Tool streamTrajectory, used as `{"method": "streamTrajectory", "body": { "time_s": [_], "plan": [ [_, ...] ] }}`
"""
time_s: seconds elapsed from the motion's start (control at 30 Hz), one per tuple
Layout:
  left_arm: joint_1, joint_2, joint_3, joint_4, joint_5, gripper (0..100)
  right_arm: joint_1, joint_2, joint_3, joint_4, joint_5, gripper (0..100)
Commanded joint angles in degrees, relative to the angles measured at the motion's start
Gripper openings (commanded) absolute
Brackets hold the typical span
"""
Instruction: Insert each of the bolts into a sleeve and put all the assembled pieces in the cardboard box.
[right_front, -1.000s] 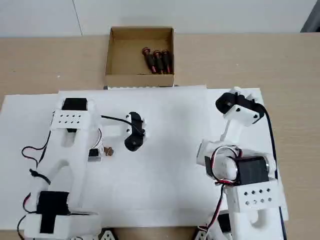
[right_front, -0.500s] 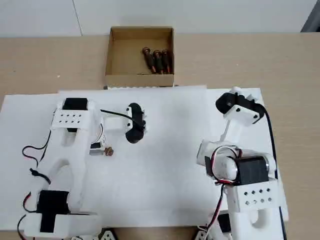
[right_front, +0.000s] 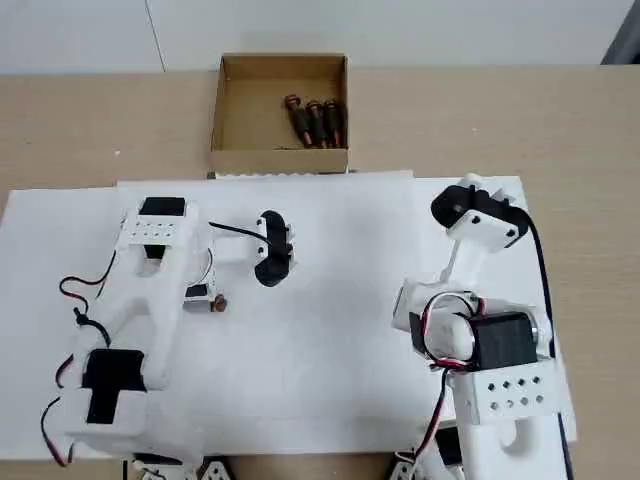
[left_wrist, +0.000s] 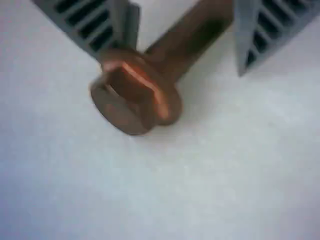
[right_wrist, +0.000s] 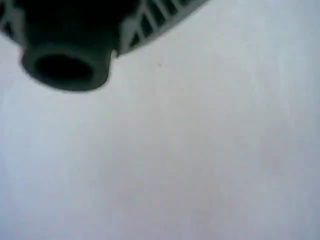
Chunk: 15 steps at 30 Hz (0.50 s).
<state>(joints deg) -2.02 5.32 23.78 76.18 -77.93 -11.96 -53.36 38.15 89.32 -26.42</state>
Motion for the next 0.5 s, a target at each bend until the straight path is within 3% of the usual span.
{"method": "streamTrajectory", "body": {
  "time_s": [0.0, 0.2, 0.47],
  "plan": [
    [0.3, 1.1, -2.4, -1.3, -18.6, 13, 0.3, -0.6, -0.3, -1.3, 0.5, 0.2],
    [0.4, 3.8, -2.4, -1.4, -18.4, 0, 0.3, -0.6, -0.3, -1.3, 0.5, 0.2],
    [2.7, 3.6, -2.5, -1.1, -14.9, 1, 0.1, -0.6, -0.3, -1.3, 0.5, 0.2]
  ]
}}
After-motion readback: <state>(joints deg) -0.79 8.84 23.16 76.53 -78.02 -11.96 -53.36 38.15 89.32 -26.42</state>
